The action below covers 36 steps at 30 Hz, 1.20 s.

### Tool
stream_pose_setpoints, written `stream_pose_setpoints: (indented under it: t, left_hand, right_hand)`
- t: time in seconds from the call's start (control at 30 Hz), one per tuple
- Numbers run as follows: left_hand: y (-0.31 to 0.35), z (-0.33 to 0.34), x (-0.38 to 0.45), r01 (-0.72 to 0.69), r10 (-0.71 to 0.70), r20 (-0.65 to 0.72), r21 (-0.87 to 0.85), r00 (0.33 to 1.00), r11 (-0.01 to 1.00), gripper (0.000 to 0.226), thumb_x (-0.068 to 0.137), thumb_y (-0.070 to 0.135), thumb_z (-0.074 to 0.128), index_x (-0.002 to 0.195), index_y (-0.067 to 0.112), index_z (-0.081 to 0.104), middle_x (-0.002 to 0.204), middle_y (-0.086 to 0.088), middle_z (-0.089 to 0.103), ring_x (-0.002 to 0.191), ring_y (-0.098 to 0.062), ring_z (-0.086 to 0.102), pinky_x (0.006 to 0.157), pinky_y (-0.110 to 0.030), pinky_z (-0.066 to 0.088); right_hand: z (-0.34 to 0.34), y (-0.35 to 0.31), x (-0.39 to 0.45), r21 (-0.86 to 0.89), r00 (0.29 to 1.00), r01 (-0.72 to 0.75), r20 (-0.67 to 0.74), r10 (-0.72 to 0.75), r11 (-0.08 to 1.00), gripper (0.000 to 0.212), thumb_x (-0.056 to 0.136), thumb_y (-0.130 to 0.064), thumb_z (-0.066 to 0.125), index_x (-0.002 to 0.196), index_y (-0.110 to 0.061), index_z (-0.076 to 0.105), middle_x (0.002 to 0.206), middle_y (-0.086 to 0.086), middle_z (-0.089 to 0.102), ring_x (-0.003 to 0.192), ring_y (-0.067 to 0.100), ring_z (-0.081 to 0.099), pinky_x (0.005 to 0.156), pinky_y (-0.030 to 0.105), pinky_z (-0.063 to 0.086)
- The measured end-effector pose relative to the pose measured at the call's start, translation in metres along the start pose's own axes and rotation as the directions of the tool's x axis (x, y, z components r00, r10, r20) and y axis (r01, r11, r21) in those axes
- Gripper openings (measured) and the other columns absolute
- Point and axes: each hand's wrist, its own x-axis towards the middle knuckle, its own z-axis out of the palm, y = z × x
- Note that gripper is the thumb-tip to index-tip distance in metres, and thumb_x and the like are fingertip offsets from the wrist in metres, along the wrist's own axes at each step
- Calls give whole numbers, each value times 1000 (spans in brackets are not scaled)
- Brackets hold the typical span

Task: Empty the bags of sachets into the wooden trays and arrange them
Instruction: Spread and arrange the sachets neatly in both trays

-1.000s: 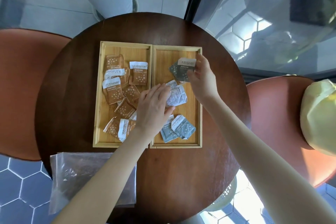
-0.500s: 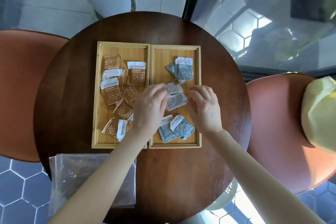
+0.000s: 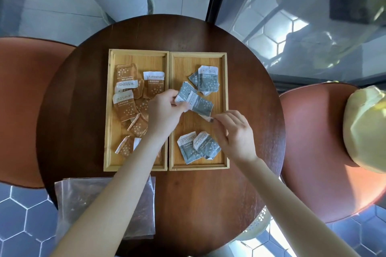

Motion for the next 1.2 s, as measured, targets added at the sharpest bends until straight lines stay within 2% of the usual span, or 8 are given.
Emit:
stream_pose_setpoints:
  t: [0.1, 0.2, 0.33, 0.6, 0.8, 0.97, 1.07, 1.2]
  left_hand:
    - [2, 5, 2, -50, 50, 1, 50, 999, 998, 15, 87, 13, 58, 94, 3, 67, 88, -15, 73, 71, -26, 70, 60, -47, 58]
    - [3, 9, 3, -87, 85, 22, 110, 996, 990, 22, 94, 12, 48, 100, -1, 65, 87, -19, 72, 64, -23, 70, 56, -44, 58]
    - [2, 9, -3, -127, 115, 55, 306, 992, 943, 37, 94, 18, 46, 129, 5, 51, 81, -15, 71, 65, -27, 69, 65, -42, 58]
    - [-11, 9, -38, -356, 361, 112, 577, 926, 735, 25, 86, 8, 55, 110, 3, 63, 102, -13, 66, 90, -27, 64, 74, -33, 52]
    - [-34, 16, -67, -374, 274, 258, 705, 926, 603, 51, 90, 29, 34, 132, 3, 46, 142, -13, 46, 131, -26, 43, 104, -47, 36]
    - [-32, 12, -75, -391, 166, 372, 683, 913, 617, 58, 98, 37, 26, 147, 9, 9, 158, -5, 2, 145, -19, 0, 116, -41, 6]
    - [-33, -3, -84, -416, 228, 361, 624, 904, 662, 50, 98, 30, 30, 143, 7, 27, 155, -10, 21, 143, -22, 16, 116, -42, 12]
    - [-47, -34, -117, -413, 393, 159, 536, 906, 736, 35, 92, 20, 41, 114, 4, 62, 115, -14, 67, 108, -29, 62, 94, -43, 48]
  right_hand:
    - [-11, -12, -1, 226, 965, -246, -31, 260, 942, 26, 87, -18, 45, 82, -3, 65, 74, -2, 61, 70, 15, 56, 60, 22, 43]
    - [-16, -21, 5, 466, 822, -536, 99, 560, 704, 19, 91, -14, 47, 85, -10, 64, 73, -4, 61, 65, 3, 53, 57, 16, 43]
    - [-8, -25, 11, 512, 730, -650, 216, 648, 561, 15, 93, -15, 48, 99, -15, 62, 82, -7, 65, 74, 3, 60, 61, 11, 47]
    - [13, -23, -5, -53, 970, -235, -72, 231, 971, 20, 86, -13, 53, 103, -9, 63, 105, 8, 67, 99, 25, 55, 81, 34, 46]
    - [19, -20, -28, -285, 985, -1, 164, 50, 959, 34, 89, -20, 46, 118, -9, 61, 126, 8, 62, 121, 25, 53, 101, 42, 40]
    - [8, -32, -33, -380, 879, 19, 447, 165, 925, 62, 89, -42, 15, 144, -13, 23, 154, 4, 23, 143, 19, 14, 114, 43, 9]
    - [1, -45, -33, -389, 836, -14, 501, 224, 921, 67, 85, -51, 0, 145, -20, -8, 156, -3, -9, 140, 13, -15, 116, 42, -4]
    - [-12, -85, -41, -342, 802, -15, 557, 215, 940, 64, 90, -50, 4, 147, -20, -4, 158, -2, -2, 144, 14, -8, 117, 40, -4]
